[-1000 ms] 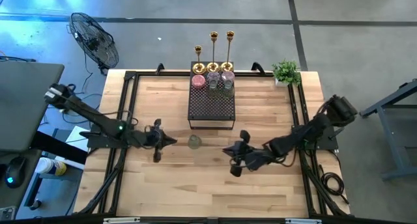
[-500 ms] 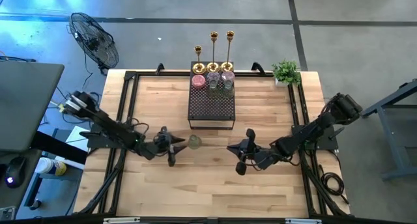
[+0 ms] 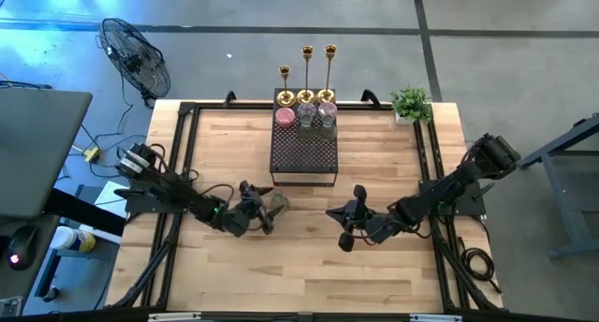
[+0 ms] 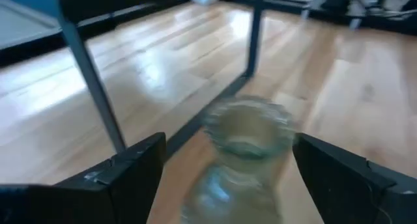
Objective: Pick & Place candle stick holders
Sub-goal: Put the green glass on the shelf
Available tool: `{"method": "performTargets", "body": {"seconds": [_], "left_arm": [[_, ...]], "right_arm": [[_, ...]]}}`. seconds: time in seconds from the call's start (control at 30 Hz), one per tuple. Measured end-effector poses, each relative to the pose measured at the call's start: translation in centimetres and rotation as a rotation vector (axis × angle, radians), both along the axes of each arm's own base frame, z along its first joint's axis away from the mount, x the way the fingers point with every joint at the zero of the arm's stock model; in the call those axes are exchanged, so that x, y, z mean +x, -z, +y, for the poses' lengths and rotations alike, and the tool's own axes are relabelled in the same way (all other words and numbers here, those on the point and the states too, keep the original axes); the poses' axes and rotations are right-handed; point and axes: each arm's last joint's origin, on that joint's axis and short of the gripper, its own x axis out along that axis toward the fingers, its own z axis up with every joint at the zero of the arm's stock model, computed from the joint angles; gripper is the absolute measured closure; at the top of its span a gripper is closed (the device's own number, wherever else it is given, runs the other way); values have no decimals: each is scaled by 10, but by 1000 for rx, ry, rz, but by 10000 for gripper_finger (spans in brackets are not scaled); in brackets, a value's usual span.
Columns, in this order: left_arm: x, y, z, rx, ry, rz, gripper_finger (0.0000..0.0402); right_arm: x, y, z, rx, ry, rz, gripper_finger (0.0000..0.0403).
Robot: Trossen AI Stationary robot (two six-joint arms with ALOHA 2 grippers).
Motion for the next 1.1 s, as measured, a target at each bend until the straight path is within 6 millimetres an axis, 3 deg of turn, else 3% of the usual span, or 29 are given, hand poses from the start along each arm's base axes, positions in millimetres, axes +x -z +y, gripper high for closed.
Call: {"method": "performTargets", "body": {"seconds": [0.17,0.33,0.47,0.7,0.77,0.9,1.1], "left_arm": [[14,0,13,-77,64,11,71],[19,0,13,-65,84,24,83],[20,-1,13,-54,64,19,136],[19,-1,13,-18,41,20,265],[18,-5,6,13,79,12,274],[14,-25,-16,47,181,-43,274],[15,-86,-36,87,257,-119,274]], "right_arm": [[0,1,0,-3,0,6,401],[0,1,0,-6,0,11,401],[0,1,0,-8,1,13,402],[-1,1,1,-12,0,16,402],[-1,2,1,-13,0,18,402],[-1,2,1,-15,0,21,401],[-1,2,1,-13,0,23,401]]}}
